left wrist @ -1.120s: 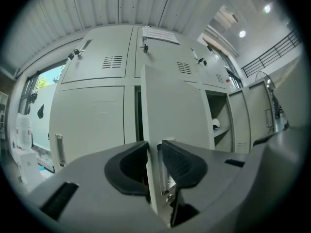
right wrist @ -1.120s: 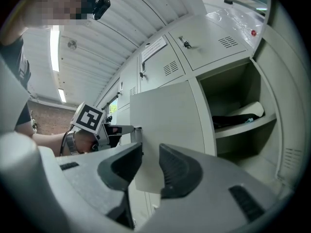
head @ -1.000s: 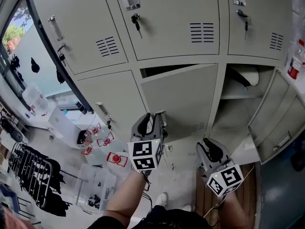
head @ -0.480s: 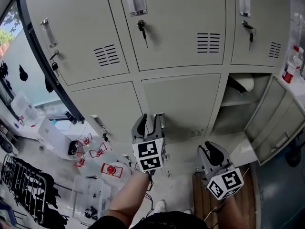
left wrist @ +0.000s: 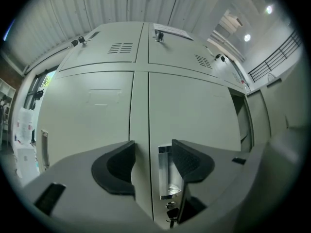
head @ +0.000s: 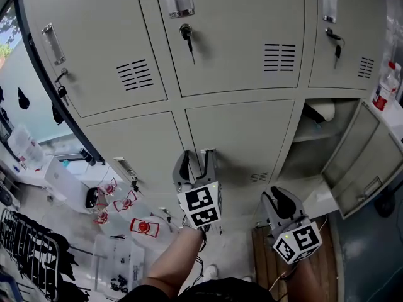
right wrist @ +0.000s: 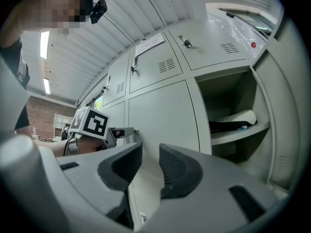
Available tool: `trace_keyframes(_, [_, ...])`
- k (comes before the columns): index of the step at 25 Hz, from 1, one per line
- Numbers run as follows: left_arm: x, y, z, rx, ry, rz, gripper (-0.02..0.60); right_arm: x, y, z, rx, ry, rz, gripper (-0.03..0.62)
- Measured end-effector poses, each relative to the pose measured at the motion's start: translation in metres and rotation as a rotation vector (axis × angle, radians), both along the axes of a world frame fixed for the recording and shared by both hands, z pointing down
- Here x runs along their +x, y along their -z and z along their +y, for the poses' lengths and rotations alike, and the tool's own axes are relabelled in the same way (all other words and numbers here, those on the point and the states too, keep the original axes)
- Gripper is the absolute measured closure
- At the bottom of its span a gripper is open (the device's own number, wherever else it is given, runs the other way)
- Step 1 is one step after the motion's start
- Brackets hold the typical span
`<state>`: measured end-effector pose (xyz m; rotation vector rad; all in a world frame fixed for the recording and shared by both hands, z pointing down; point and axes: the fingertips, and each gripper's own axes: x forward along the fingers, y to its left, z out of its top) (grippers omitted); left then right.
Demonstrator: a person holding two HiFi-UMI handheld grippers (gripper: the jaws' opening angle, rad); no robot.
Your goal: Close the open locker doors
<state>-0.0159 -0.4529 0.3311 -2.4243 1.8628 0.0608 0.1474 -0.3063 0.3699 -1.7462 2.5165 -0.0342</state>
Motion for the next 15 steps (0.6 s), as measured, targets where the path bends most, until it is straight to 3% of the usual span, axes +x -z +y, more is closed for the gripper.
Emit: trace_keyframes(15, [-0.0001, 0.0038, 0.0060, 0.011, -0.008, 0.011, 0.339, 0.0005, 0.0040, -0.0069, 0.011, 0.031, 0.004, 0.482])
